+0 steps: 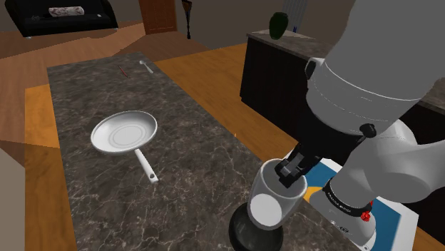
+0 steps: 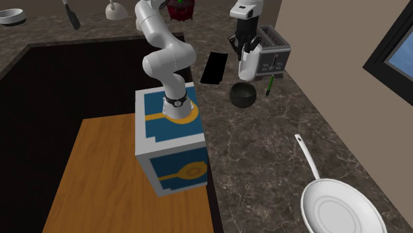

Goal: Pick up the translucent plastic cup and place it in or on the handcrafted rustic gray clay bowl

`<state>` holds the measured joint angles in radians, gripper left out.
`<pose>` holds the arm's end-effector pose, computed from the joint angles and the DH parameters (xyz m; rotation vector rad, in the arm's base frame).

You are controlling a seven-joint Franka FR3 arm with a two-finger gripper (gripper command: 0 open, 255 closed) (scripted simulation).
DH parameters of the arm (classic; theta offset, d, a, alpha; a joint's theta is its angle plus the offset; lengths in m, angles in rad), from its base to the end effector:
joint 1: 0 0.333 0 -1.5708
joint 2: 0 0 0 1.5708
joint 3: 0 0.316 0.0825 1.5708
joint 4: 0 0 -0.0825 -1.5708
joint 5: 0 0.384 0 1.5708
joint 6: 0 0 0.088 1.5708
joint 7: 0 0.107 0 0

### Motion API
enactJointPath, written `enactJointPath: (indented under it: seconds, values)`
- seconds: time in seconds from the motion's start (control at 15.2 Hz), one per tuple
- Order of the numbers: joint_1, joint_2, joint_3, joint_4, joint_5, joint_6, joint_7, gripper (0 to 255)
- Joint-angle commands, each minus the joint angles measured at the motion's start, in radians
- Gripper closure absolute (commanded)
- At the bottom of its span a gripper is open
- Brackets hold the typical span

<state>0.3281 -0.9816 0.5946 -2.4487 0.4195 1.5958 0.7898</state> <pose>0.1172 0.2995 0.5397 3.1134 -0.1485 0.1114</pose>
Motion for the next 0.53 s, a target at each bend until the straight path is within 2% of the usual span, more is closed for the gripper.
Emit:
enactJointPath:
  seconds: [0.0,0.46]
  values:
    - [0.005,-0.004,0.013,-0.026,0.012,0.023,0.002,255]
    - [0.021,-0.016,0.055,-0.117,0.05,0.104,-0.001,255]
